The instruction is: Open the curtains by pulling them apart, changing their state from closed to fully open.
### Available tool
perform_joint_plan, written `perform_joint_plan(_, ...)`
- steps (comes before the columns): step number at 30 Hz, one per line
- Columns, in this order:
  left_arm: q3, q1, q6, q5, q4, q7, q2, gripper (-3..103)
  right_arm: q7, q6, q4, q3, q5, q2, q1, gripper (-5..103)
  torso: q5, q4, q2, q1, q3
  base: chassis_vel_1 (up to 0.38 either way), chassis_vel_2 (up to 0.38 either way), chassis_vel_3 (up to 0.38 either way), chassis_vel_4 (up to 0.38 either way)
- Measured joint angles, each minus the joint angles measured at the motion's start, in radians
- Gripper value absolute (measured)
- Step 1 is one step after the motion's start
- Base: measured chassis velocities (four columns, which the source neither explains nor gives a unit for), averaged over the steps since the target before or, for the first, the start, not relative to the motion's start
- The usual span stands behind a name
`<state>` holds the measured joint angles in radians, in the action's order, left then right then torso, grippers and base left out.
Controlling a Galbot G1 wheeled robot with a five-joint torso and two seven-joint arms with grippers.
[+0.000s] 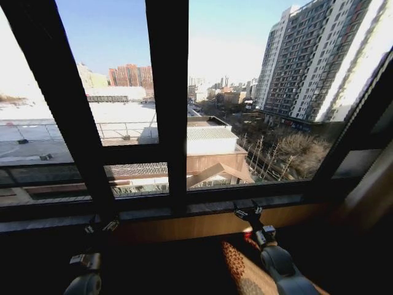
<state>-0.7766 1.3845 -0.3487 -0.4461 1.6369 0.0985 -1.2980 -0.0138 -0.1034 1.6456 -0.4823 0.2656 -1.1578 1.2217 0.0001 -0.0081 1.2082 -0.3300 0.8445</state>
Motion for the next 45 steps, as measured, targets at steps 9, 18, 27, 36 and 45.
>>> perform_joint_plan(9,0.000,0.000,0.000,0.000,0.000,0.000,0.000,100,0.000,0.000,0.000,0.000,0.000,0.000,0.000,100,-0.0002,0.0000,0.000,0.000,0.000,0.185,-0.252,-0.176,0.266)
perform_joint_plan(18,0.000,0.000,0.000,0.000,0.000,0.000,0.000,100,0.000,0.000,0.000,0.000,0.000,0.000,0.000,100,0.0001,0.0001,0.000,0.001,0.000,0.334,-0.348,-0.326,0.339)
perform_joint_plan(27,0.000,0.000,0.000,0.000,0.000,0.001,0.000,100,0.000,0.000,0.000,0.000,0.000,0.000,0.000,100,-0.0004,0.0001,0.000,0.000,0.000,0.309,-0.362,-0.314,0.354)
perform_joint_plan(36,0.000,0.000,0.000,0.000,0.000,0.000,0.000,100,0.000,0.000,0.000,0.000,0.000,0.000,0.000,100,-0.0011,0.0002,0.001,0.001,0.000,0.163,-0.150,-0.176,0.184)
perform_joint_plan(45,0.001,0.000,0.000,0.000,0.000,0.001,0.000,100,0.000,0.000,0.000,0.000,0.000,0.000,0.000,100,-0.0001,0.0003,0.000,-0.001,0.000,0.001,0.003,-0.006,0.007)
